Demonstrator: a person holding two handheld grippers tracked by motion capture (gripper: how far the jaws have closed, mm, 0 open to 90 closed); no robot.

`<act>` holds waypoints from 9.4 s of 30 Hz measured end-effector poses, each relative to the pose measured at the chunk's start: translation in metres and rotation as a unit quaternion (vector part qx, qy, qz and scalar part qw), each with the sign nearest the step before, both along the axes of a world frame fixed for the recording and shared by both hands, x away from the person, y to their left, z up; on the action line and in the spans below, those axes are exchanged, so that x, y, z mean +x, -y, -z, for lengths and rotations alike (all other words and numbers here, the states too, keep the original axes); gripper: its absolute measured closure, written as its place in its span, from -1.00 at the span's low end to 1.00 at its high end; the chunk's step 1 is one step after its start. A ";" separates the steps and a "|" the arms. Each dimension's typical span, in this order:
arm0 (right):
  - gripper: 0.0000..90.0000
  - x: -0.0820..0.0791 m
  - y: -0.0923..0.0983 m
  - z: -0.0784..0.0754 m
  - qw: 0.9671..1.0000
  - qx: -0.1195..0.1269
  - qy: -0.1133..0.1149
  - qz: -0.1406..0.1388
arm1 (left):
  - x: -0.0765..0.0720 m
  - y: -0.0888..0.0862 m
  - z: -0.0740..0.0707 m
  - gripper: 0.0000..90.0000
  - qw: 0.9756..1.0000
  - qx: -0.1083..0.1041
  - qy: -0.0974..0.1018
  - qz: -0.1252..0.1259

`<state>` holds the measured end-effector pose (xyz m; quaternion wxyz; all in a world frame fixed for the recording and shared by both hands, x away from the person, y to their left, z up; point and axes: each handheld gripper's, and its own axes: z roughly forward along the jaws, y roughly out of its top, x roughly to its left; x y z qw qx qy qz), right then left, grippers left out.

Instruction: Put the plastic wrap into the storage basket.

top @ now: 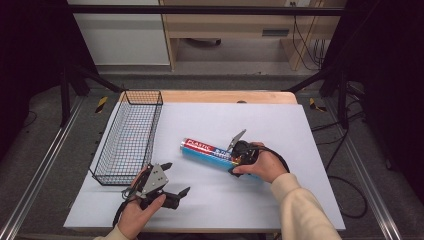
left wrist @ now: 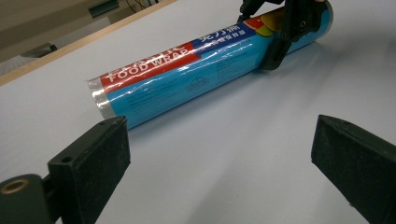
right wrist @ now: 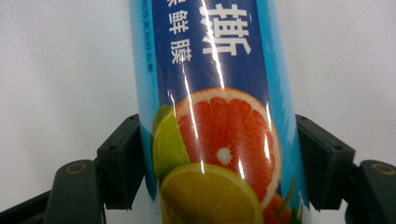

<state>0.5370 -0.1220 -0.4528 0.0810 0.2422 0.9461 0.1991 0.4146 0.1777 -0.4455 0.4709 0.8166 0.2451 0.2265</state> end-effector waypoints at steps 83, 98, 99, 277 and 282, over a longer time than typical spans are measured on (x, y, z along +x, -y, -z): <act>-0.32 -0.057 -0.006 -0.115 0.965 -0.101 0.184 -0.160 | 0.074 0.102 -0.087 -0.71 0.944 0.266 0.095 0.172; -0.32 -0.065 -0.014 -0.122 0.961 -0.104 0.189 -0.174 | 0.072 0.102 -0.085 -0.41 0.939 0.275 0.079 0.188; -0.32 -0.065 -0.015 -0.122 0.961 -0.105 0.188 -0.174 | 0.072 0.102 -0.085 -0.39 0.939 0.277 0.079 0.188; -0.79 -0.088 0.104 0.001 0.903 0.108 0.249 0.332 | 0.087 -0.057 -0.104 -0.31 0.945 0.194 -0.049 -0.258; -0.79 -0.088 0.104 0.001 0.903 0.108 0.249 0.332 | 0.085 -0.062 -0.099 -0.31 0.943 0.195 -0.056 -0.264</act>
